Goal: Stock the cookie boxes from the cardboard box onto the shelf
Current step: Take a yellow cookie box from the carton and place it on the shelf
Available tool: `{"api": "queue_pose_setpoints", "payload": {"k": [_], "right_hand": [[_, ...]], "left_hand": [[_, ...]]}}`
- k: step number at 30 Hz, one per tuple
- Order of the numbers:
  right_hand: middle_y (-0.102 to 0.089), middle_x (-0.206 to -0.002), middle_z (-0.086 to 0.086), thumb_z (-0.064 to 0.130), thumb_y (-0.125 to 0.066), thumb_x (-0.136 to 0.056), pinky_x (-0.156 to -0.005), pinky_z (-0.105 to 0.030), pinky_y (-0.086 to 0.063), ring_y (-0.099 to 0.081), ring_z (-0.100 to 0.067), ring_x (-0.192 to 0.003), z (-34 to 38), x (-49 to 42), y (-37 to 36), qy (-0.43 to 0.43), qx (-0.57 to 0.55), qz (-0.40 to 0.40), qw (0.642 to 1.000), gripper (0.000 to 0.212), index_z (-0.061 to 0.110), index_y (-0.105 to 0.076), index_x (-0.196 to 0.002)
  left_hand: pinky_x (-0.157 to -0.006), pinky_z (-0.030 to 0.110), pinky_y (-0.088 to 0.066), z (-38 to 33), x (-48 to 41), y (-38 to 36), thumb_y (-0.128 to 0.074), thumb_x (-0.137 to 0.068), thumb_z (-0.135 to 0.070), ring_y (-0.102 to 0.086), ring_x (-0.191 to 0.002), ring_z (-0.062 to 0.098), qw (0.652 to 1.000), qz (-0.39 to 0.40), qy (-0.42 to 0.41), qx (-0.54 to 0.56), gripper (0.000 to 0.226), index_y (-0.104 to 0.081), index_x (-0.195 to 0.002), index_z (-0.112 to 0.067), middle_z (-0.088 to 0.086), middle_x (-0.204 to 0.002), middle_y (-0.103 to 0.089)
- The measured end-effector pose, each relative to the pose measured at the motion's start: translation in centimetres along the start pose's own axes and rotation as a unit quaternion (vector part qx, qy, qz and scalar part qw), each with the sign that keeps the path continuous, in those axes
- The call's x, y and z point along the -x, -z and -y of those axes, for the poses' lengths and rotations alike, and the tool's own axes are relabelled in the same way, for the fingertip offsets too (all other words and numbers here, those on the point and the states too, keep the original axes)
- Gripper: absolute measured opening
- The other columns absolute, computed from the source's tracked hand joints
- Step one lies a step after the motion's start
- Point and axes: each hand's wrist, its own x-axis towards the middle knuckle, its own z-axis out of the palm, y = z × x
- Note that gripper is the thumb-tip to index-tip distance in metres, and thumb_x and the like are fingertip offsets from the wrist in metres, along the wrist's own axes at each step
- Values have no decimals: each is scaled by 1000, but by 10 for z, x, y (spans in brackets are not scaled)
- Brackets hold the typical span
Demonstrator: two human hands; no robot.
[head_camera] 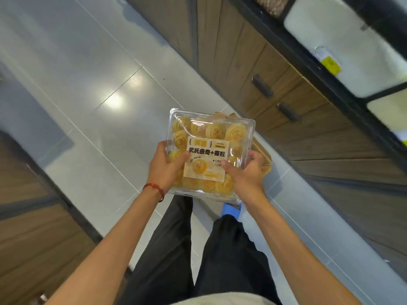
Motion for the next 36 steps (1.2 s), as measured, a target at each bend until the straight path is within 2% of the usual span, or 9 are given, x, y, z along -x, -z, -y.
{"api": "queue_pose_setpoints", "payload": {"k": [6,10,16,18,21,26,30,33,36], "right_hand": [[-51,-137,-4,26,-80,-84,-103,-50,-52,-59,-23,-122,14,50,14,81,78,97,989,67,34,-26,-124],[-48,-136,-4,33,-79,-81,-102,-51,-52,-56,-24,-123,16,100,14,117,117,171,971,70,34,-25,-126],[-49,-133,-4,33,-78,-83,-102,-51,-51,-58,-22,-118,-1,182,1,160,177,232,943,70,34,-22,-125],[-53,-132,-2,37,-78,-81,-95,-44,-54,-62,-17,-112,-11,205,-10,168,186,249,935,72,38,-22,-125],[-56,-125,1,22,-75,-90,-80,-23,-52,-62,-8,-102,-29,244,-28,174,194,281,924,66,28,-24,-132],[-58,-117,8,14,-72,-93,-69,-13,-53,-62,-3,-98,-67,318,-66,197,205,331,900,63,23,-25,-134],[-55,-126,2,17,-74,-91,-83,-26,-54,-62,-10,-106,-99,372,-101,218,220,365,878,73,22,-24,-143],[-56,-120,8,16,-75,-90,-74,-18,-50,-61,-3,-102,-117,410,-128,240,223,390,861,75,23,-24,-144],[-56,-111,16,14,-77,-89,-71,-17,-50,-61,2,-97,-128,444,-156,269,235,420,835,75,23,-26,-144]], "left_hand": [[-91,45,-57,9,99,15,-77,-69,-52,-69,-103,14,991,-94,2,91,71,-48,-129,-30,-8,-116,-69],[-94,46,-55,24,171,29,-80,-69,-49,-69,-104,12,977,-165,7,137,61,-53,-122,-33,-8,-114,-70],[-84,25,-55,59,264,55,-78,-82,-31,-64,-90,-10,951,-249,-9,183,56,-51,-131,-23,-17,-111,-64],[-82,26,-57,74,292,67,-77,-83,-31,-67,-93,-4,944,-265,-12,198,52,-52,-128,-24,-14,-112,-66],[-72,22,-59,102,338,89,-78,-82,-30,-70,-95,5,932,-294,-12,214,53,-53,-129,-23,-7,-115,-69],[-76,28,-59,146,416,131,-75,-84,-28,-68,-93,4,916,-349,-15,196,44,-52,-122,-27,-14,-105,-67],[-63,14,-52,182,469,169,-75,-84,-27,-65,-91,0,899,-392,-12,193,50,-48,-126,-26,-12,-106,-65],[-72,20,-54,208,503,193,-75,-83,-30,-65,-90,-1,881,-431,-5,195,53,-49,-129,-24,-13,-106,-66],[-88,39,-57,232,532,216,-76,-82,-32,-67,-98,9,860,-467,2,207,52,-51,-127,-26,-10,-111,-67]]}}
